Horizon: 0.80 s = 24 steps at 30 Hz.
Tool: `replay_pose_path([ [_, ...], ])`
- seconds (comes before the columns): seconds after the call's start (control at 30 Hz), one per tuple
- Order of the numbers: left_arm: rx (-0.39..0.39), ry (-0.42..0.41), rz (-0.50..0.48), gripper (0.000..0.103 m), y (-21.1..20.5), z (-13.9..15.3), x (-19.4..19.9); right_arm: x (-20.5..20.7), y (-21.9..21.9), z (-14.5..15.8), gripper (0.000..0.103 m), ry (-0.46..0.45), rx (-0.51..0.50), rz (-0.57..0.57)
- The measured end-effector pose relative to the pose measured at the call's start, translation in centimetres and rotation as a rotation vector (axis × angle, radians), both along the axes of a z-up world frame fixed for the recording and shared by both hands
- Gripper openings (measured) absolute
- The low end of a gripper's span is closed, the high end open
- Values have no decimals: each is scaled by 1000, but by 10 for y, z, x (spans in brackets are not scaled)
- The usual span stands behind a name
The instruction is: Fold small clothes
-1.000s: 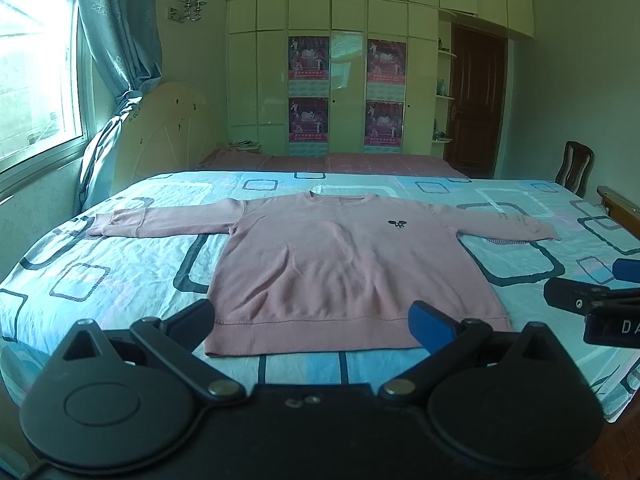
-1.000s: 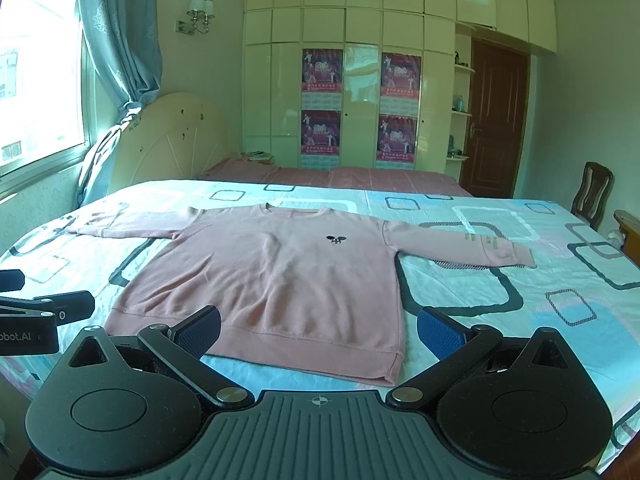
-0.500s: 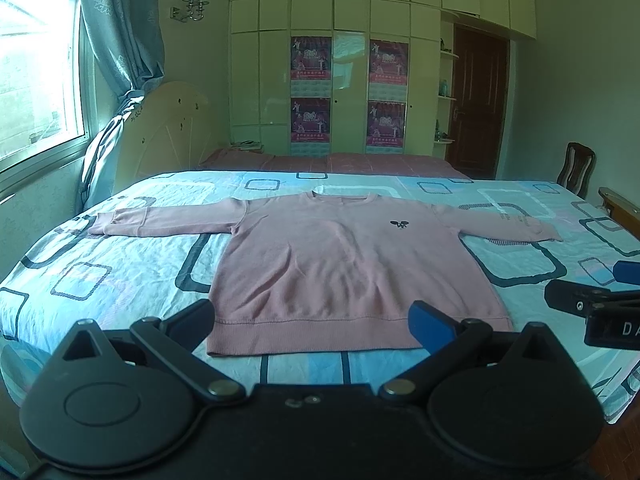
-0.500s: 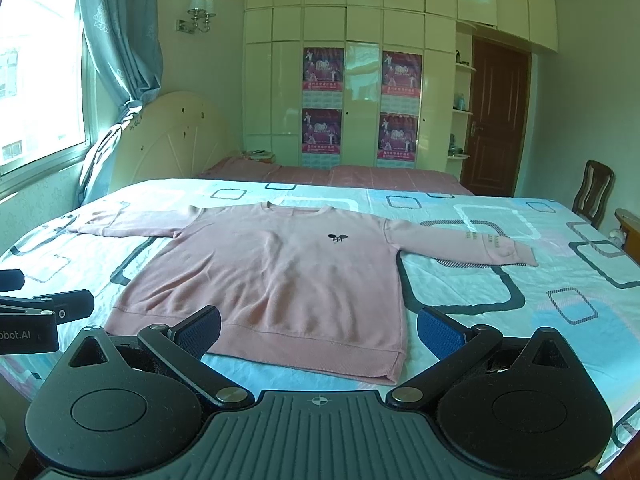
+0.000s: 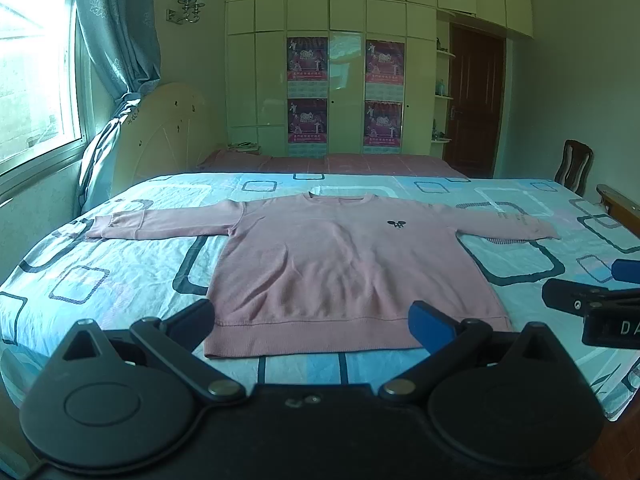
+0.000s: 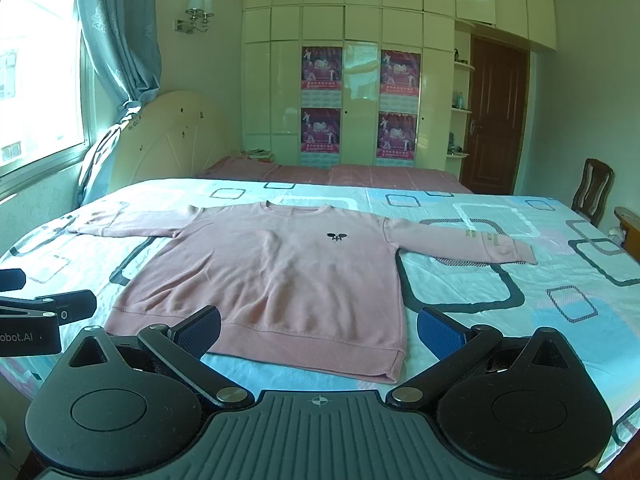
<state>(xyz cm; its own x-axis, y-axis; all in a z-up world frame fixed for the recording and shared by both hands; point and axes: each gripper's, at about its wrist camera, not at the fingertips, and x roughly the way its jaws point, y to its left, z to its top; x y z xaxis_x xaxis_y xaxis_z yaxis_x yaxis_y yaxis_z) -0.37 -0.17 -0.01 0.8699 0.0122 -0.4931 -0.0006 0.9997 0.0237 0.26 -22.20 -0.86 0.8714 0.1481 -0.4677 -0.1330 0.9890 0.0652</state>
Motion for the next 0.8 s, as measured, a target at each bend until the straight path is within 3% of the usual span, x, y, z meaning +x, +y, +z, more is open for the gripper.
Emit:
replay_pose_path([
  [0.8, 6, -5, 0, 102, 0, 2, 0, -1, -1, 2, 103, -2, -5, 3],
])
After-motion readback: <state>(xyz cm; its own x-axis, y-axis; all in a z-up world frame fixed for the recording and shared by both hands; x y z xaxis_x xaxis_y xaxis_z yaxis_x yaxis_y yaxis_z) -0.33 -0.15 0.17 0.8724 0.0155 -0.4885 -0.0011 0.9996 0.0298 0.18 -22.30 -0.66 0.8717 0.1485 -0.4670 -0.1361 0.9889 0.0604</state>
